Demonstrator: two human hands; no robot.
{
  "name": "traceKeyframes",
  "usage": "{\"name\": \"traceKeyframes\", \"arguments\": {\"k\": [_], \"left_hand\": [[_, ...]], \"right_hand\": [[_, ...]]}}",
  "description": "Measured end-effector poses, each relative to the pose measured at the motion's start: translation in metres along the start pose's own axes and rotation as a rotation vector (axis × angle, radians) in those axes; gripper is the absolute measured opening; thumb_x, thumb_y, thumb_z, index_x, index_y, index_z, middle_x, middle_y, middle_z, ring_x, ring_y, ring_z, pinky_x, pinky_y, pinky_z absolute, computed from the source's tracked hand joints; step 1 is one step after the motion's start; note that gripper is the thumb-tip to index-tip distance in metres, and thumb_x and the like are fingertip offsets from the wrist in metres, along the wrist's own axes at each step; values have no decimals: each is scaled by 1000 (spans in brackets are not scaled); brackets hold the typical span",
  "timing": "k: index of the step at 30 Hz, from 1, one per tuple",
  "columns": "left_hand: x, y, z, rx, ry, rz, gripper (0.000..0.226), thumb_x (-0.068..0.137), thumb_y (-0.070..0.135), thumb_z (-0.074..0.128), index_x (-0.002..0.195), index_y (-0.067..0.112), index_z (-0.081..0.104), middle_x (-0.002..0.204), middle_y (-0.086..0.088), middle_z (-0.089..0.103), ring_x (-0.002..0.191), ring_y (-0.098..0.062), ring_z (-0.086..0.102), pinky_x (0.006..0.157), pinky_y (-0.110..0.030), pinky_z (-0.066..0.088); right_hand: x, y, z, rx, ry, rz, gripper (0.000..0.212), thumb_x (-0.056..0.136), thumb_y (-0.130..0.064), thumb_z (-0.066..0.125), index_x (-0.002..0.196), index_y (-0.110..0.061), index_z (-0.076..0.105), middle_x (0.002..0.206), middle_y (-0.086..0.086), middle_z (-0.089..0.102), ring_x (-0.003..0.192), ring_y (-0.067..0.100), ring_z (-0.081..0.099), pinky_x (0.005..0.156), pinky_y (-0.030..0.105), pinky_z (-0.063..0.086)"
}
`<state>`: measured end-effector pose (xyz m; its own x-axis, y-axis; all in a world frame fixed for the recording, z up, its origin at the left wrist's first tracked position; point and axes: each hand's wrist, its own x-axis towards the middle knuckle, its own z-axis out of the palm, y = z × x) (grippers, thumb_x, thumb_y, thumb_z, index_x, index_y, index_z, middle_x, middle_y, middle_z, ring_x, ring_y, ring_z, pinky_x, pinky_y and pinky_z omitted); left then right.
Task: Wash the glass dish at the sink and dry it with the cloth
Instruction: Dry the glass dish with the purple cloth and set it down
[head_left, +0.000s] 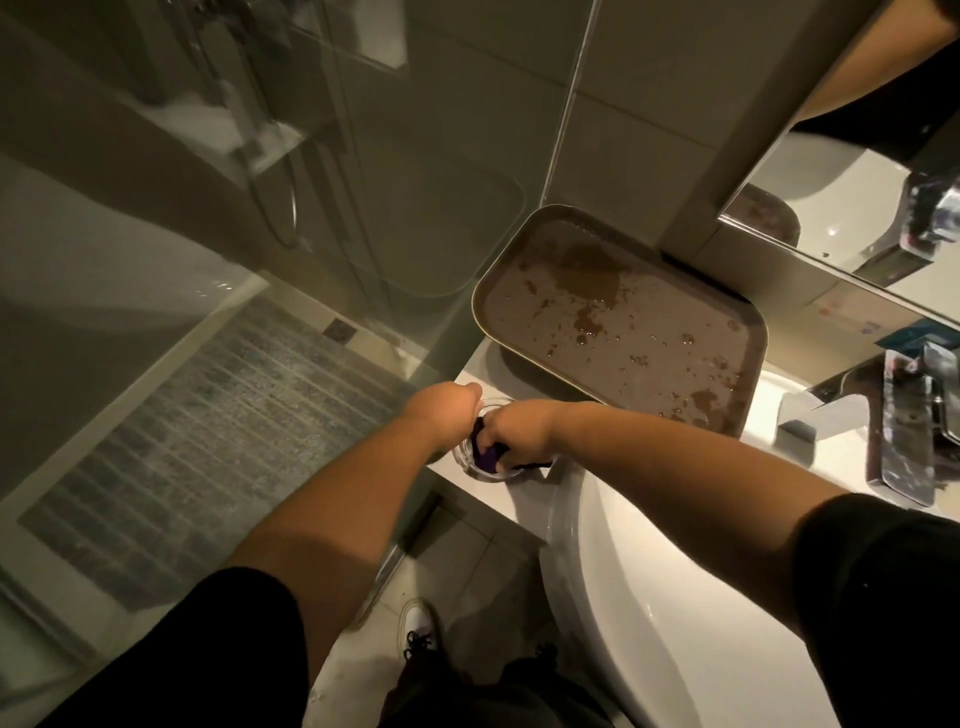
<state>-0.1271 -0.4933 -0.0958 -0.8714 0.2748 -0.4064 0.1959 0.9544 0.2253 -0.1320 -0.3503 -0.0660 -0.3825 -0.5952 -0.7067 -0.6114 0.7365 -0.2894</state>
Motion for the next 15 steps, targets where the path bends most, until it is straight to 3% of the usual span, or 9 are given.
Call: {"name": "traceKeyframes", "arguments": {"k": [7, 9, 11, 13, 15], "left_hand": [[0, -1, 8, 33, 41, -7, 28, 104, 24, 35, 112, 2, 50, 107, -22, 64, 93, -39, 60, 64, -39, 39], [-4, 0, 10, 18, 44, -37, 23, 102, 20, 39, 111, 2, 50, 106, -21, 64, 91, -38, 60, 63, -39, 39], [-8, 1, 12, -4, 41, -81, 21, 100, 19, 43, 110, 1, 50, 105, -21, 64, 90, -38, 60, 62, -39, 39], [-12, 3, 15, -32, 25, -146, 22, 100, 19, 45, 111, 2, 51, 107, -20, 65, 93, -38, 61, 63, -38, 39], [-15, 3, 16, -84, 1, -213, 26, 100, 22, 45, 115, 2, 53, 111, -20, 64, 98, -38, 62, 66, -36, 41]], "right_hand": [[3, -13, 19, 143, 254, 184, 26, 91, -25, 59, 115, -16, 64, 108, 9, 65, 94, 28, 63, 78, 33, 48], [9, -20, 26, 226, 338, 292, 15, 87, -24, 58, 99, -19, 66, 96, 7, 69, 79, 27, 67, 70, 36, 56], [14, -25, 30, 298, 397, 363, 6, 86, -21, 57, 85, -20, 62, 81, 4, 68, 67, 25, 65, 59, 33, 54], [15, -25, 30, 321, 390, 368, 7, 88, -23, 56, 85, -21, 62, 82, 4, 67, 67, 23, 62, 57, 29, 47], [13, -21, 26, 320, 327, 311, 11, 90, -25, 57, 98, -21, 65, 97, 8, 70, 81, 25, 64, 66, 30, 47]]}}
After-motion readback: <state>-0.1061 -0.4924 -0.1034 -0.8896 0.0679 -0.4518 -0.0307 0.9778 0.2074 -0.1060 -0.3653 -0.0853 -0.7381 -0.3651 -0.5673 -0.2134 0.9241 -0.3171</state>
